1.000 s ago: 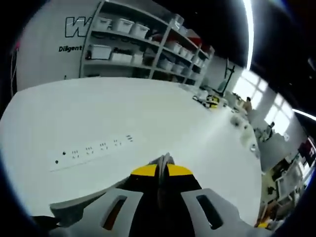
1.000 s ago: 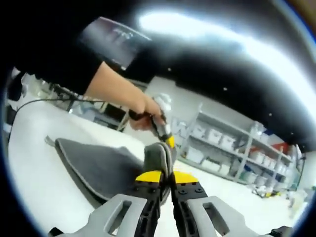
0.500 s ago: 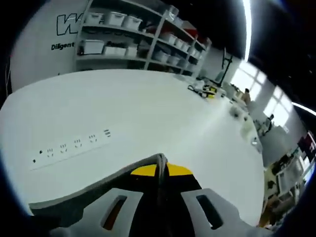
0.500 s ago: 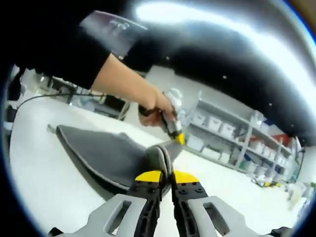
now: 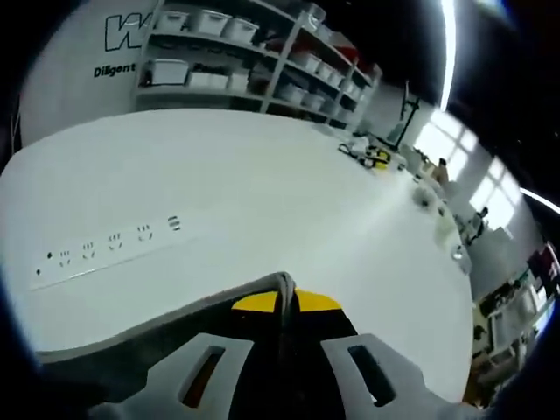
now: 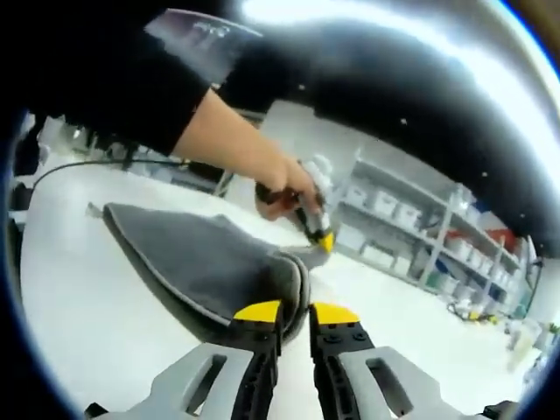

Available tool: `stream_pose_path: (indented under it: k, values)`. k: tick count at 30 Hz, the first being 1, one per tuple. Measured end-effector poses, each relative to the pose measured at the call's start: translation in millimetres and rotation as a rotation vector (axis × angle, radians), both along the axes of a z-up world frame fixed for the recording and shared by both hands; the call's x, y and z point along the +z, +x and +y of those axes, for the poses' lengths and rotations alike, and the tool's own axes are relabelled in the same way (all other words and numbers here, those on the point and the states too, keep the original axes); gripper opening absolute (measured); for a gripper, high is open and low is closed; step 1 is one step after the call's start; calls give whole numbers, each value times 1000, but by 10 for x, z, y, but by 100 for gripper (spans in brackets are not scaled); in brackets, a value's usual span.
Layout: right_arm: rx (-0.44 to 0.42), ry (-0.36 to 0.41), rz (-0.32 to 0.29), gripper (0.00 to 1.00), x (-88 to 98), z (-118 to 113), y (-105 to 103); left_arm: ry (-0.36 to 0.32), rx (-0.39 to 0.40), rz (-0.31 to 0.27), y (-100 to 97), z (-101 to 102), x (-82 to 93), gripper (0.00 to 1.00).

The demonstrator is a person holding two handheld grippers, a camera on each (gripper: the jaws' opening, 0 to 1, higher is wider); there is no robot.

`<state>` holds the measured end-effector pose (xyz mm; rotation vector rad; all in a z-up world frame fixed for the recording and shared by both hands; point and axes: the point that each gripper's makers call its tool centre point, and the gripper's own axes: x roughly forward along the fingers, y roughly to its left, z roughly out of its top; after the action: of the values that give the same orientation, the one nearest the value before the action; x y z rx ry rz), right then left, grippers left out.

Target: Open the folded towel by lifting each exposed corner and separating the folded layers until the towel lies flat within the target outline without major curled edges

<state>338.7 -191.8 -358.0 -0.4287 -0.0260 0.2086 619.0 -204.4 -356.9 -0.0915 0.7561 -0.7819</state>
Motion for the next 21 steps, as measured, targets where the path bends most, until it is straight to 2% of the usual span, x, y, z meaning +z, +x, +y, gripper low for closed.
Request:
stream_pose_path:
  k: [6,7,9,12,15,21]
  values:
    - [-7,-21,-38,5,147,-65,22,0,-10,-2,-17,-127,0,4]
    - [-5,-20,-23,1,137,-73,36,-3,-10,-2,-14,-158,-3,4]
    - [-4,5,12,0,91,-85,46,-18,-17,-7,-17,-220,4,4]
    - [-16,21,30,0,48,-123,33,-23,-7,-14,4,-270,-14,5]
    - [-26,41,53,0,-15,-170,5,-18,1,-25,34,-319,-68,10]
    - [-62,55,94,0,-120,-285,-20,27,24,-91,109,-359,-128,31]
